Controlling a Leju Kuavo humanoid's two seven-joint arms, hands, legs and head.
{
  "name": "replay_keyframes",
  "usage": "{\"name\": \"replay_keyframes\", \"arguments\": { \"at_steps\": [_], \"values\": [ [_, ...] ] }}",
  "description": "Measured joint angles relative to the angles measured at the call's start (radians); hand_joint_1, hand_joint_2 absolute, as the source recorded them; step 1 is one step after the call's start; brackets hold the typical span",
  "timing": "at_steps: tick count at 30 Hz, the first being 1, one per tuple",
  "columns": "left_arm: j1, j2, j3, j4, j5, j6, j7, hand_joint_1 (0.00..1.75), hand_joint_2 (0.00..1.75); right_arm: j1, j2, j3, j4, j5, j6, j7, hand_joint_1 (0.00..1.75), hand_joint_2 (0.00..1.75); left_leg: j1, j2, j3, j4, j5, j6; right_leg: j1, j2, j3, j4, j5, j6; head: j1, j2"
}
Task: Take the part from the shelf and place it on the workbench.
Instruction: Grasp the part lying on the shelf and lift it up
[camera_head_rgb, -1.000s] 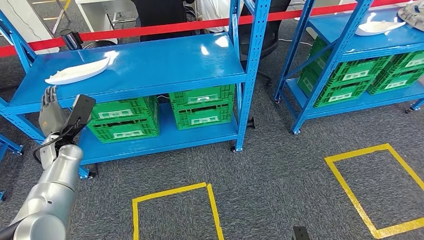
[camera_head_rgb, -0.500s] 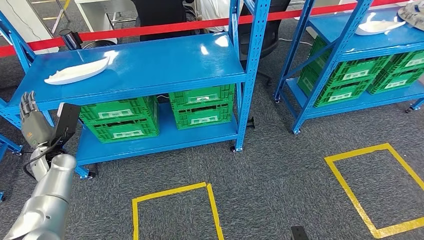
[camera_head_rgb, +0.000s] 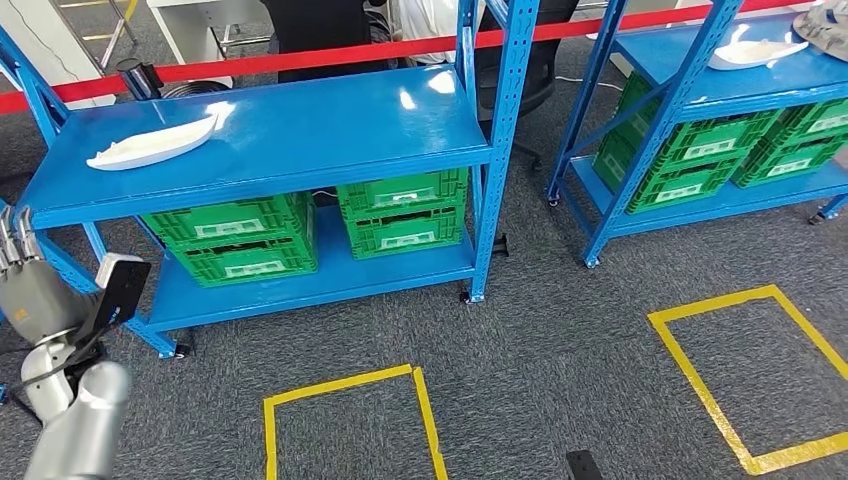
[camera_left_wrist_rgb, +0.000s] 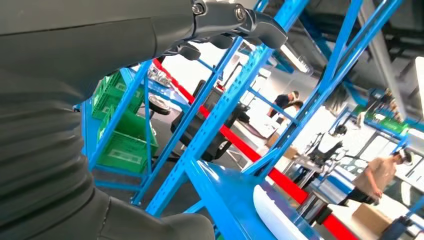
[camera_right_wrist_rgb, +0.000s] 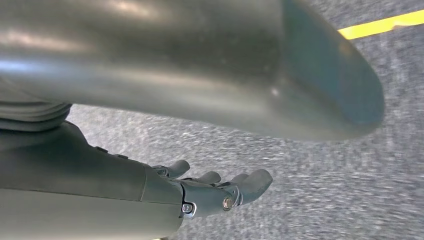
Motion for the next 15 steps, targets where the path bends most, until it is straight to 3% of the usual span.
{"name": "replay_keyframes", "arguments": {
  "at_steps": [3,8,12,15],
  "values": [
    [0.124,0.0,-0.003,-0.185,0.007,-0.033,0.004,0.0,1.75,-0.005,0.0,0.002,0.001,-0.008,-0.007,-0.016,0.0,0.0,0.0,0.0,-0.002,0.0,0.0,0.0,0.0,-0.001,-0.002,0.0,0.0,0.0,0.0,0.0],
    [0.163,0.0,-0.009,-0.312,-0.01,-0.108,0.012,0.0,1.75,-0.026,0.0,0.002,0.001,-0.011,-0.02,-0.011,0.0,0.0,0.0,-0.001,-0.002,0.0,0.0,0.0,0.0,-0.002,-0.002,0.0,0.001,0.0,0.0,0.0],
    [0.159,0.0,-0.019,-0.346,0.021,-0.141,0.003,0.0,0.0,-0.035,0.001,0.002,0.001,-0.02,-0.02,-0.011,0.0,0.0,0.0,-0.001,-0.001,0.0,0.001,0.0,0.0,-0.002,-0.002,0.0,0.002,0.0,0.0,0.0],
    [0.131,0.002,-0.038,-0.337,0.066,-0.167,-0.023,0.0,0.0,-0.034,0.005,-0.002,0.001,-0.035,-0.017,-0.008,0.0,0.0,0.0,-0.001,-0.001,0.0,0.002,0.0,0.0,-0.002,-0.002,0.0,0.002,0.0,0.0,0.0]
  ]
}}
